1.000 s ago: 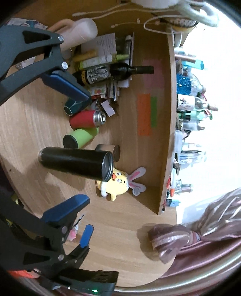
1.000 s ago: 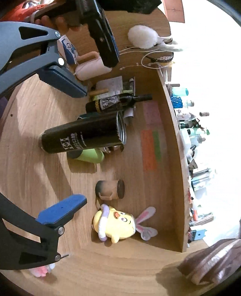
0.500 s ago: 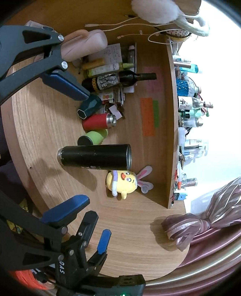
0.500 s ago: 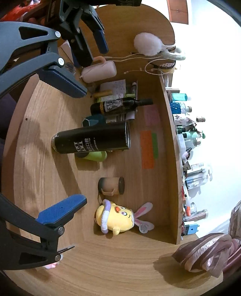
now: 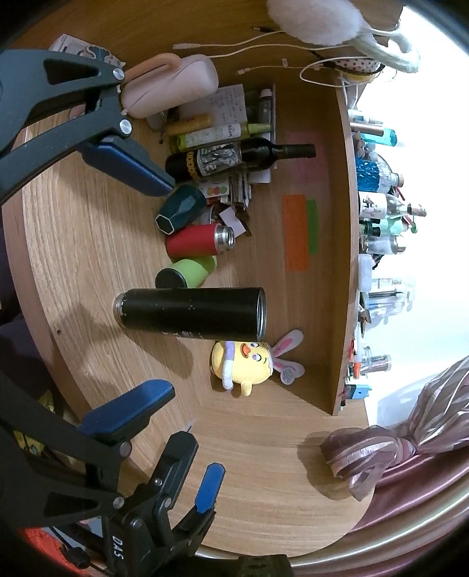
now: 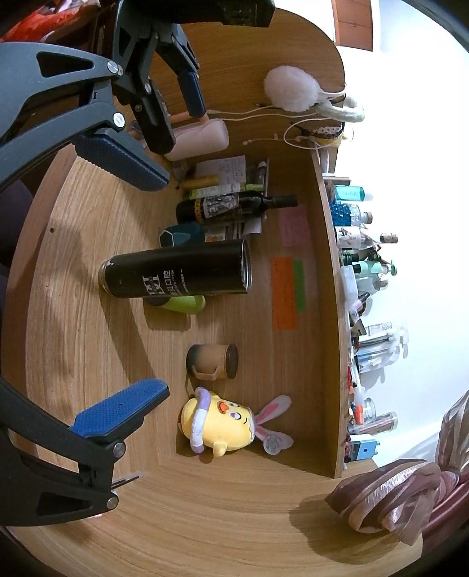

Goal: Flip cup upside down

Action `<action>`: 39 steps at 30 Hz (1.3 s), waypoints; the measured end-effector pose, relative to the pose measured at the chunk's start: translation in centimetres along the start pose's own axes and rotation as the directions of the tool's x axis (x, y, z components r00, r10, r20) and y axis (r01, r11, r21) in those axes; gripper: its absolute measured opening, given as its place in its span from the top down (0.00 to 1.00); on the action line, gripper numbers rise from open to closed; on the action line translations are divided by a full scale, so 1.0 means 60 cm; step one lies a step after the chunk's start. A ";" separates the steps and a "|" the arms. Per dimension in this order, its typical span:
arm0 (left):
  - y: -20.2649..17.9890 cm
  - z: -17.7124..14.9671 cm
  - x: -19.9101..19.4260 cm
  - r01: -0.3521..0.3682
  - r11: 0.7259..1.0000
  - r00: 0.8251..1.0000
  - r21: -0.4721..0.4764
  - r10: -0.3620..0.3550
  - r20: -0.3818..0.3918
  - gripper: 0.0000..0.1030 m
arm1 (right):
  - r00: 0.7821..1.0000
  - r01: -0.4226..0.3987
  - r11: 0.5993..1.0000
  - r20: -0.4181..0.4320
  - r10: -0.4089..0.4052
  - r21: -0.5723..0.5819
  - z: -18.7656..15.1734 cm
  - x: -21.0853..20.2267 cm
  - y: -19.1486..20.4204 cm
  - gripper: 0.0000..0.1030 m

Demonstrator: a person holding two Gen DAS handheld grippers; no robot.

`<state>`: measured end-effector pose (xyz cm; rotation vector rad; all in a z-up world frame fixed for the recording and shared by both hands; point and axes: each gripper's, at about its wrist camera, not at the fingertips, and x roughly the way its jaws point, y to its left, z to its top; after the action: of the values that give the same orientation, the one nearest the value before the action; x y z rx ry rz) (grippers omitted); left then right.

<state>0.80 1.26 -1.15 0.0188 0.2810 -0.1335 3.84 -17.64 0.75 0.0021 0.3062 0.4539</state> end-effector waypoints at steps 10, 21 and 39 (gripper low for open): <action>0.002 -0.002 0.003 -0.005 1.000 1.000 -0.008 0.005 -0.003 0.00 | 1.000 -0.002 1.000 -0.005 0.002 0.017 -0.002 0.001 -0.001 0.00; 0.000 -0.003 0.003 -0.002 1.000 1.000 -0.007 0.002 -0.002 0.00 | 1.000 0.003 1.000 -0.007 -0.003 0.016 -0.004 0.002 0.001 0.00; 0.001 -0.004 0.007 0.009 1.000 1.000 -0.019 -0.009 -0.008 0.00 | 1.000 0.003 1.000 -0.009 -0.002 0.017 -0.004 0.003 -0.003 0.00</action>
<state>1.12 1.28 -1.50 -0.0012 0.2909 -0.1398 3.97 -17.73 0.44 0.0167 0.3190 0.4489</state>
